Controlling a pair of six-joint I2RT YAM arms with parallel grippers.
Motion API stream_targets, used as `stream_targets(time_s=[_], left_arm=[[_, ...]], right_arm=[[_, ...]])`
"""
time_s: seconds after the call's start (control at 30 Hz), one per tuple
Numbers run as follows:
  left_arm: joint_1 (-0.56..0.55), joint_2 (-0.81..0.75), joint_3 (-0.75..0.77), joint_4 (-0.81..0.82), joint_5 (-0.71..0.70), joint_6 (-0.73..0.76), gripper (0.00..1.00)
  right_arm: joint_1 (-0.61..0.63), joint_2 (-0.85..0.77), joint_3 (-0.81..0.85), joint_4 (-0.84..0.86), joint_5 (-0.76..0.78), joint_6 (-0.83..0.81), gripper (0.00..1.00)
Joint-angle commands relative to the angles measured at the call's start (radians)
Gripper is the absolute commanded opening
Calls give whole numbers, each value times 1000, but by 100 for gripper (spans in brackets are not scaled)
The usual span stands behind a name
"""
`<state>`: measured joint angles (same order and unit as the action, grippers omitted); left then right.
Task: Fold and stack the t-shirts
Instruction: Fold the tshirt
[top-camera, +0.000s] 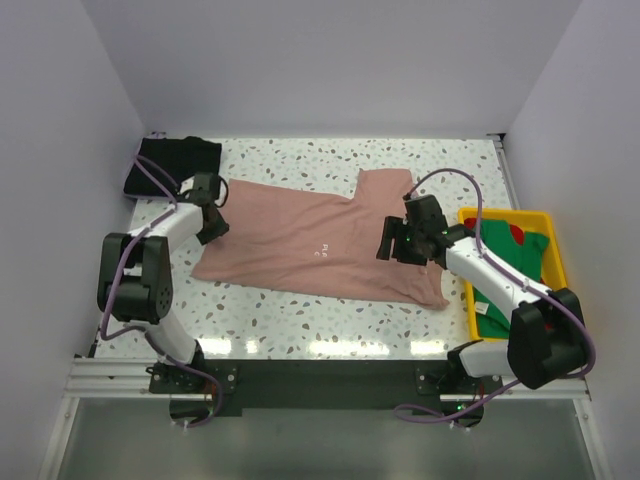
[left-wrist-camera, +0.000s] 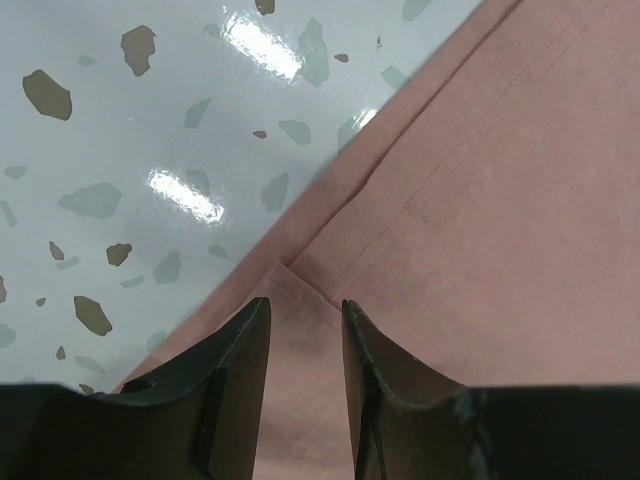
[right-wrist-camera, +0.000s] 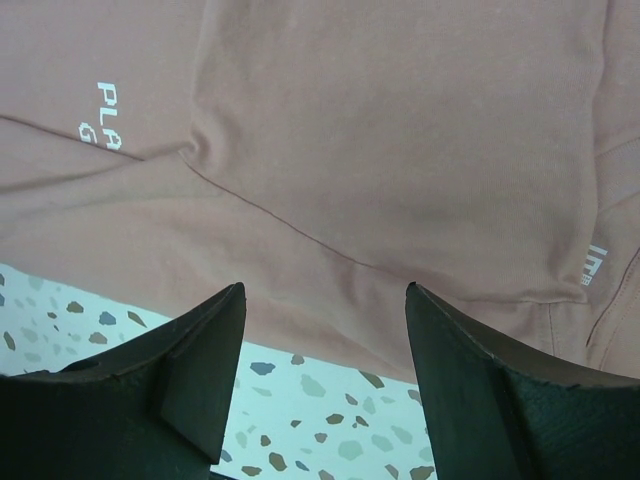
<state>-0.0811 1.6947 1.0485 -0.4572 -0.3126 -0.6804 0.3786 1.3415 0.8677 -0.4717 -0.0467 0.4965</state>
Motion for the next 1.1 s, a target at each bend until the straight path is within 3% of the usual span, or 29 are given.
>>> stream_targets(time_s=[0.0,0.33,0.7,1.07], left_arm=[[-5,25,1,23,-31,-24,39],[-6,63,1,31,-36,-48,31],[-5,13,10,6,-40,-35,1],[-2,-26,59,-31,-83,-24,0]], right_arm=[[3,-4,1,39,-12,-21,69],[2,-5,-19,45,-24,-30,69],[3,-1,-29,56,-28,-32,69],[3,-5,-33,47,-15,-30,69]])
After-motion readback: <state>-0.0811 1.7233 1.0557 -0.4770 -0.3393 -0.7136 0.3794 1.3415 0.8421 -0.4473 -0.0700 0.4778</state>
